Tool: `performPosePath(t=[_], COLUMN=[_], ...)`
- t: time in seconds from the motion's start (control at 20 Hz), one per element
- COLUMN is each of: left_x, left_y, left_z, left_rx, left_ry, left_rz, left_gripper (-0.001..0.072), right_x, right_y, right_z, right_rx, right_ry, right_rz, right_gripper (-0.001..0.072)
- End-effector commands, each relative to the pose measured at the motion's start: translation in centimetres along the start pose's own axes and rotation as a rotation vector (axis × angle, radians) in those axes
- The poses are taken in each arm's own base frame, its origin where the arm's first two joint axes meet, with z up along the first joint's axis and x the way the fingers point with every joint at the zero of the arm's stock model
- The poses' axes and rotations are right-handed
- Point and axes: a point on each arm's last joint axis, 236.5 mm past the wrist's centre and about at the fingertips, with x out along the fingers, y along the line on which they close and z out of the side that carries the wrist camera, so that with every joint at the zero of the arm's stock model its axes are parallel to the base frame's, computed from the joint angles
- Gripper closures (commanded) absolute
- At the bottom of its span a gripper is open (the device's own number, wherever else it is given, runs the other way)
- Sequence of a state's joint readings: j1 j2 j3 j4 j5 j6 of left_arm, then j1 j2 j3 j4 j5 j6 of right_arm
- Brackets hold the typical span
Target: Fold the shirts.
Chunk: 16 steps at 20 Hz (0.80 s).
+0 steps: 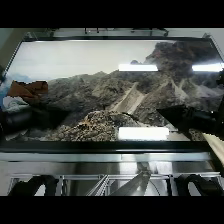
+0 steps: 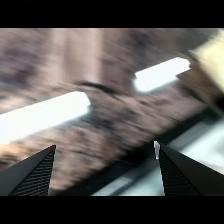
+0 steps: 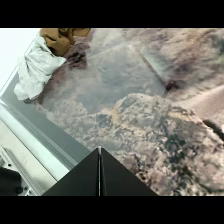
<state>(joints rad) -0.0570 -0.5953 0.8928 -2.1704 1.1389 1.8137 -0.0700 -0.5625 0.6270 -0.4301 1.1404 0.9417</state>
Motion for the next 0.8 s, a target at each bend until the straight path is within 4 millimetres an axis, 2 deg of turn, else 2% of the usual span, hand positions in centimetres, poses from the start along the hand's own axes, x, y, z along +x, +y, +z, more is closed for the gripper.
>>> performPosePath(t=[0.0, 0.05, 0.1, 0.15, 0.25, 0.35, 0.5, 0.6, 0.75], left_x=[-1.6, -1.6, -1.2, -0.6, 1.2, 3.5, 7.5, 9.9, 11.5], left_y=[14.6, 18.9, 23.2, 27.0, 33.8, 38.7, 43.2, 45.1, 47.1], left_z=[7.7, 9.1, 9.5, 8.9, 5.6, 2.3, 0.0, -0.1, -1.6], left_rx=[0.057, 0.031, -0.015, -0.066, -0.175, -0.251, -0.282, -0.26, -0.171], left_ry=[0.071, 0.109, 0.17, 0.239, 0.416, 0.527, 0.572, 0.566, 0.648], left_rz=[0.418, 0.488, 0.536, 0.566, 0.587, 0.592, 0.583, 0.592, 0.675], left_gripper=[-0.0011, -0.0011, -0.0011, -0.0011, -0.0011, -0.0011, -0.0011, -0.001, -0.0009], right_x=[0.0, 0.0, 0.0, 0.0, 0.0, 0.0, 0.0, 0.0, 0.0], right_y=[0.0, 0.0, 0.0, 0.0, 0.0, 0.0, 0.0, 0.0, 0.0], right_z=[0.0, 0.0, 0.0, 0.0, 0.0, 0.0, 0.0, 0.0, 0.0], right_rx=[0.0, 0.0, 0.0, 0.0, 0.0, 0.0, 0.0, 0.0, 0.0], right_ry=[0.0, 0.0, 0.0, 0.0, 0.0, 0.0, 0.0, 0.0, 0.0], right_rz=[0.001, 0.001, 0.001, 0.001, 0.001, 0.001, 0.001, 0.001, 0.001], right_gripper=[0.0686, 0.0686, 0.0686, 0.0687, 0.0687, 0.0687, 0.0686, 0.0686, 0.0687])
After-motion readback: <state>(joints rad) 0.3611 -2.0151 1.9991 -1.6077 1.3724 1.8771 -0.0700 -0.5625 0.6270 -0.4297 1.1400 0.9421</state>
